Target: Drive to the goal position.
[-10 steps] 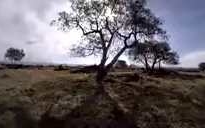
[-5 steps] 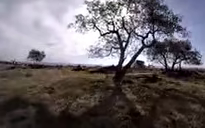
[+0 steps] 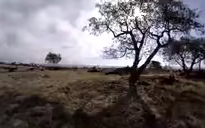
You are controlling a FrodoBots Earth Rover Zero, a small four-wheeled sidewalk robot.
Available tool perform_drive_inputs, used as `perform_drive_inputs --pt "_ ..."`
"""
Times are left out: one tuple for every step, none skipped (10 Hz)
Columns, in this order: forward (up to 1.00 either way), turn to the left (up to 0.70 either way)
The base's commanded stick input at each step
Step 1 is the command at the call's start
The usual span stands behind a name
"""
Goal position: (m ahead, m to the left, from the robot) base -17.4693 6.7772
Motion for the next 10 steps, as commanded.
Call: perform_drive_inputs --pt "0.00 0.45" --pt "0.00 0.45" --pt "0.00 0.45" --pt "0.00 0.45" --pt "0.00 0.45" --pt "0.00 0.45" --pt "0.00 0.45" --pt "0.00 0.45" --pt "0.00 0.45" --pt "0.00 0.45"
